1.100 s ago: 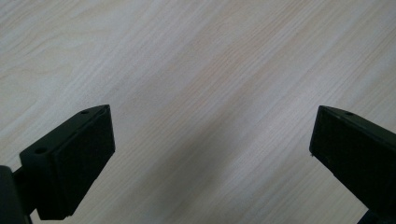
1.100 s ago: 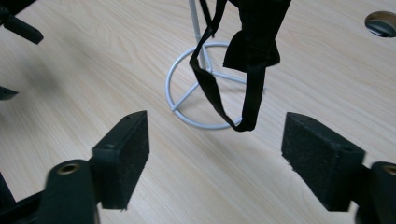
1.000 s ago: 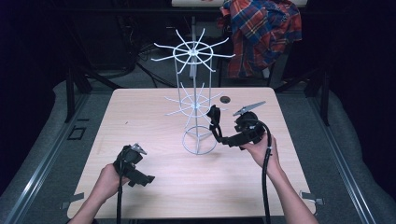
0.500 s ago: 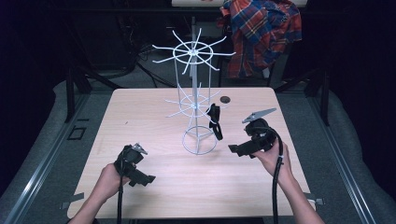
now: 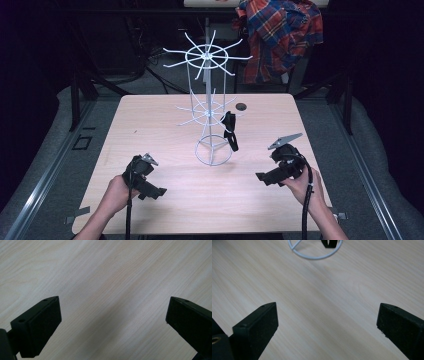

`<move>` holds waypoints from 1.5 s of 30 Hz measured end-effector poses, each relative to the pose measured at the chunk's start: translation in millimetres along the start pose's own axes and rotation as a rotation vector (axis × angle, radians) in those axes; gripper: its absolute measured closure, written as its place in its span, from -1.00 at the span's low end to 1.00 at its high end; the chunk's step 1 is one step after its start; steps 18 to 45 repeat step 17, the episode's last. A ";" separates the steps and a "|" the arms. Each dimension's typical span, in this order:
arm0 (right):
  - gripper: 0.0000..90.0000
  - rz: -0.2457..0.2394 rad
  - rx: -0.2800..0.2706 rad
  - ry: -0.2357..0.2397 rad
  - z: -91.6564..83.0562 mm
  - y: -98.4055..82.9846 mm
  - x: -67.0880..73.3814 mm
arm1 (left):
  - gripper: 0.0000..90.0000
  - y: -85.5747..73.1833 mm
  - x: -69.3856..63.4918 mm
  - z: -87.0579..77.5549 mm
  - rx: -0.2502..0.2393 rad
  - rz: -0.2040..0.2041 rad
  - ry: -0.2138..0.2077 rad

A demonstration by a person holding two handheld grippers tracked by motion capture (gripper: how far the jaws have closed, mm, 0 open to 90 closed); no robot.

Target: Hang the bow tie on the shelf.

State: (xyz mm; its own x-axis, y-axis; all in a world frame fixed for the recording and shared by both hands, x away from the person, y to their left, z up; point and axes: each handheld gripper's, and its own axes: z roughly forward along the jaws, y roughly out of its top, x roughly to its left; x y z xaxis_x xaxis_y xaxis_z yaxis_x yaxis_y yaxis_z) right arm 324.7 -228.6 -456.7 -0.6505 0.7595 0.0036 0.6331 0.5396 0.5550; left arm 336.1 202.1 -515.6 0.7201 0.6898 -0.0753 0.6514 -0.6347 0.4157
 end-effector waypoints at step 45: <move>-0.92 0.027 0.140 0.000 17.4 -42.5 -7.1 | -0.99 4.3 -2.8 4.0 0.017 0.025 0.006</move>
